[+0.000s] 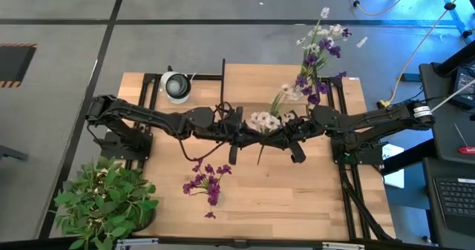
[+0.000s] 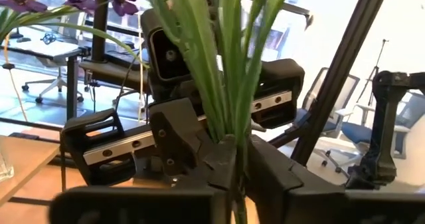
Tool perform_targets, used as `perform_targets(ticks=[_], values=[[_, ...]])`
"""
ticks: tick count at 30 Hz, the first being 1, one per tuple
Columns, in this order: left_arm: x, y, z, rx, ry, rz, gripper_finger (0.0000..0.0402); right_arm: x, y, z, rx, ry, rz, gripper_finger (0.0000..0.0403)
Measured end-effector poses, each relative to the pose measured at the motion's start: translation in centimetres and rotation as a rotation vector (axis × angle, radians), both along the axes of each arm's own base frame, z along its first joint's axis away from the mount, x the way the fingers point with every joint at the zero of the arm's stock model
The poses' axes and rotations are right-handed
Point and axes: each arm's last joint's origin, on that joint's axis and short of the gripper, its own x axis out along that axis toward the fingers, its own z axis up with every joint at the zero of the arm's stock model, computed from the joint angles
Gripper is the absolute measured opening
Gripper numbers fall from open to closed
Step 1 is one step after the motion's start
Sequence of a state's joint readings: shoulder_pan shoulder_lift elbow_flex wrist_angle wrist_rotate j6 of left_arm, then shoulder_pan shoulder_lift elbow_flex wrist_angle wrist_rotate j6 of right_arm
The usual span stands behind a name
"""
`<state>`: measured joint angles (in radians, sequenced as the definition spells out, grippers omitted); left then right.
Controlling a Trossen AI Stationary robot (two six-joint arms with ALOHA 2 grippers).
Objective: Pick and place flowers into a vace then onto a shelf
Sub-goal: Put the white flowers into the transparent vase
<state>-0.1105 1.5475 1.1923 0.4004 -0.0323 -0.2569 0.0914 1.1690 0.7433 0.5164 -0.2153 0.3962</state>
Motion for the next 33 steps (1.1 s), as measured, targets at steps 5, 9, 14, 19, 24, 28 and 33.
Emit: perform_targets(ticks=[5,9,14,19,24,28,33], values=[[0.0,-0.3,0.0,0.016,0.001,-0.009,0.0085,0.0,0.0,0.0,-0.009,0.000,-0.002,0.0012],[-0.4,-0.3,-0.2,0.018,0.057,-0.051,0.0111,-0.4,0.0,0.1,-0.017,0.013,-0.003,0.0009],[-1.7,-0.1,-0.7,-0.029,0.232,-0.049,0.0116,-1.8,-0.3,1.5,-0.054,-0.040,-0.046,0.0009],[-4.0,0.6,-0.1,-0.029,0.349,0.073,0.0102,-3.4,-0.4,2.8,-0.069,-0.098,-0.066,0.0009],[-5.9,0.9,-0.8,-0.094,0.507,0.260,0.0086,-4.1,0.8,3.2,-0.086,-0.122,-0.017,0.0009],[-6.8,0.2,-1.7,-0.182,0.619,0.300,0.0071,-4.4,2.4,3.1,-0.127,-0.132,0.020,0.0009],[-7.3,-2.4,-2.7,-0.213,0.718,0.236,0.0042,-4.7,4.0,2.5,-0.167,-0.080,0.031,0.0009]])
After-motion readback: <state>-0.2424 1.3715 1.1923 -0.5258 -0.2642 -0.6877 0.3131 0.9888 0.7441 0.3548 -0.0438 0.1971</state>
